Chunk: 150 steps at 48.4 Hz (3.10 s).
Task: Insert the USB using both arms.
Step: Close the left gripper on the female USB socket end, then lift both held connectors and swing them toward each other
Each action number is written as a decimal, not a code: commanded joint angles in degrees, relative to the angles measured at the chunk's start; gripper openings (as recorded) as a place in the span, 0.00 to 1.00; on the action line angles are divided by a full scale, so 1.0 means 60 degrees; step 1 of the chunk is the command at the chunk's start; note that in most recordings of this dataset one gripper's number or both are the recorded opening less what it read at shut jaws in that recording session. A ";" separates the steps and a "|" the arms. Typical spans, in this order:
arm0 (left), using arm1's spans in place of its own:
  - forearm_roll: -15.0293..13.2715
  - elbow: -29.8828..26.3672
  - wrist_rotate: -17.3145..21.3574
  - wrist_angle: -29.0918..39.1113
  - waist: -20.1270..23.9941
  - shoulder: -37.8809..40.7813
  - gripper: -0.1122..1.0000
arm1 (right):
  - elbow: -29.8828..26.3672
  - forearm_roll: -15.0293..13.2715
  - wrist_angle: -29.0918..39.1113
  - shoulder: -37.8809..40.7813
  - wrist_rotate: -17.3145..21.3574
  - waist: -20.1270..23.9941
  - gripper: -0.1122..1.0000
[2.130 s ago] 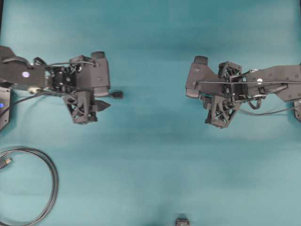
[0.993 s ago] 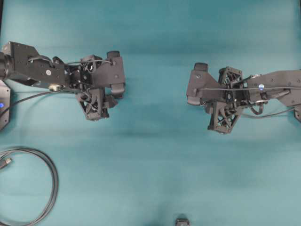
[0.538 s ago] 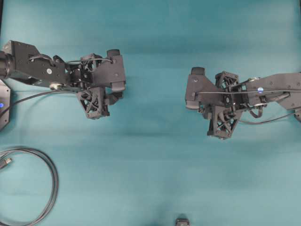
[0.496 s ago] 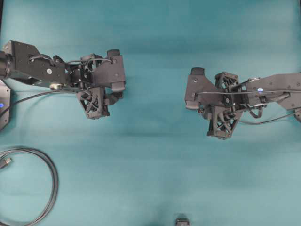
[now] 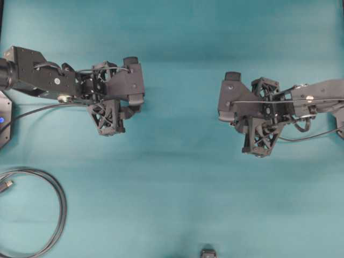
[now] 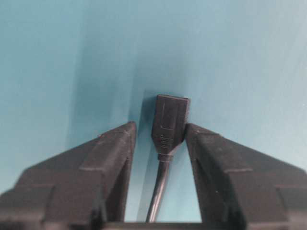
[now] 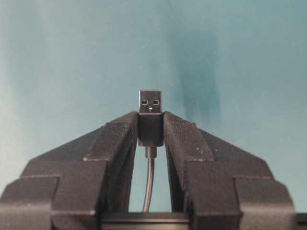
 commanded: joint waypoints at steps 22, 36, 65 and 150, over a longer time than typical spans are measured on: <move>-0.0015 -0.0029 0.0088 0.0176 -0.0732 0.0015 0.32 | -0.0117 -0.0059 0.0015 -0.0249 -0.0044 0.0000 0.28; -0.0029 -0.0059 -0.0059 0.0381 -0.0894 -0.0601 0.32 | -0.0161 -0.0059 0.0059 -0.0469 -0.0044 0.0000 0.28; -0.3135 -0.0776 -0.0688 0.2314 -0.0923 -0.2417 0.31 | -0.0703 -0.2856 0.1699 -0.1758 0.0088 0.0308 0.28; -1.5762 -0.2725 0.7793 1.0825 0.2021 0.1040 0.31 | -0.3179 -1.1279 0.8364 0.0996 0.1318 0.5830 0.28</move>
